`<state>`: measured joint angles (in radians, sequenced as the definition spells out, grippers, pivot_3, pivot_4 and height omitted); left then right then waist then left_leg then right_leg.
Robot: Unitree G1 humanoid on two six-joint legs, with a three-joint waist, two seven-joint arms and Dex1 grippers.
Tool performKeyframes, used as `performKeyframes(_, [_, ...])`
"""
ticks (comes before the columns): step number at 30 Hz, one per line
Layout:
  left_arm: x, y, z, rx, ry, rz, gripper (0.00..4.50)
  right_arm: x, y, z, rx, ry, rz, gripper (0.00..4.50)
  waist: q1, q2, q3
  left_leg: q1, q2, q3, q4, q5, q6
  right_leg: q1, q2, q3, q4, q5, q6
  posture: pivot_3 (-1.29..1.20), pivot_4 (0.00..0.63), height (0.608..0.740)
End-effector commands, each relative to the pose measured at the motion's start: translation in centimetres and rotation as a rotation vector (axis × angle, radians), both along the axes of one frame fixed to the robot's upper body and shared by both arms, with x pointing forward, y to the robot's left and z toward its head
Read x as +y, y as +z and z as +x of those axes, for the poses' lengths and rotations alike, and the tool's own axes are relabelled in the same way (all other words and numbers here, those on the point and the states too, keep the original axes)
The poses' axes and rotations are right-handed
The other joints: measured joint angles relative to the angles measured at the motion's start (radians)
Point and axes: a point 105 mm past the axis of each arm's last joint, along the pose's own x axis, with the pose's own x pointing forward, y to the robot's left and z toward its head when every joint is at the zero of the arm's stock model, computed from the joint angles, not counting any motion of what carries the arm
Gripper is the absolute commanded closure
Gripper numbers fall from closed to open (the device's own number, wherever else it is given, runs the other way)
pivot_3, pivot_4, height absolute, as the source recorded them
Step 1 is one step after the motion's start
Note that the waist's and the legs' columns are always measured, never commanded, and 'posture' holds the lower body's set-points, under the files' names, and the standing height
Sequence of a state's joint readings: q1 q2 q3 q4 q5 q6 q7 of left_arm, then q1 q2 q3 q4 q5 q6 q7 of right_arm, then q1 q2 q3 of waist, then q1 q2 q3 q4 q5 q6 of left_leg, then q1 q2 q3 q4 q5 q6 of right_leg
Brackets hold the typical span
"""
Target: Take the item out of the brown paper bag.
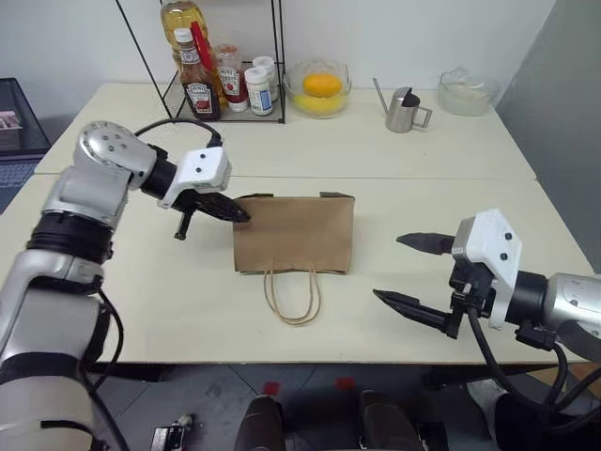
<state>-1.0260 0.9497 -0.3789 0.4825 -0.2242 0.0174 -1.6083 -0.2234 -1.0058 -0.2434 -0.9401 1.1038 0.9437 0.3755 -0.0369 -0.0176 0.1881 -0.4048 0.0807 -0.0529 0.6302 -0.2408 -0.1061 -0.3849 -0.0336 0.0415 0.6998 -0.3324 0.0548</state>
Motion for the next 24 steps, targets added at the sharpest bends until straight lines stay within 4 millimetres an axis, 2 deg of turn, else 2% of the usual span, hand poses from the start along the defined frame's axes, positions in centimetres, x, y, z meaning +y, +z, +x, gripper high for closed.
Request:
performKeyframes(1, [-0.9,1.1,-2.8,0.001,-0.081,-0.022,4.50,0.4,0.4,-0.2,-0.039,0.033,-0.004,0.04,0.001,0.000,0.000,0.000,0.000,0.000,0.000,0.000,0.000,0.000,0.000,0.000,0.000,0.000,0.000,0.00,0.150,0.740])
performKeyframes(5, [-1.3,-0.6,-5.3,0.023,-0.157,0.004,4.50,0.8,-0.3,-0.2,-0.028,0.059,-0.010,0.04,0.004,0.000,0.000,0.002,0.000,0.000,0.000,0.000,0.000,0.001,0.000,0.000,0.000,0.000,0.000,0.00,0.150,0.740])
performKeyframes(9, [-2.4,-2.9,-5.7,-0.066,-0.219,-0.019,3.68,1.6,-1.8,-0.8,0.008,0.112,-0.028,0.00,0.006,0.000,0.000,0.005,0.000,0.000,0.000,0.000,0.000,0.005,0.000,0.000,0.000,0.000,0.000,0.00,0.150,0.740])
performKeyframes(13, [-3.1,-4.5,-5.4,-0.190,-0.298,-0.021,2.41,2.1,-2.7,-1.1,0.020,0.157,-0.053,0.00,0.009,0.000,0.000,0.005,0.000,0.000,0.002,0.000,0.000,0.006,0.000,0.000,0.000,0.000,0.000,0.00,0.150,0.740])
performKeyframes(19, [-3.5,-6.2,-5.0,-0.273,-0.381,-0.004,2.41,2.3,-2.9,-1.1,0.017,0.175,-0.061,0.00,0.009,-0.001,0.000,0.005,0.000,0.000,0.002,0.000,0.000,0.006,0.001,0.000,0.000,0.000,0.000,0.00,0.150,0.740])
performKeyframes(24, [-3.7,-6.8,-4.5,-0.295,-0.425,0.019,2.41,2.3,-2.9,-1.2,0.017,0.178,-0.061,0.00,0.008,-0.001,0.000,0.005,0.000,0.000,0.002,0.000,0.000,0.006,0.001,0.000,0.000,0.000,0.000,0.00,0.150,0.740])
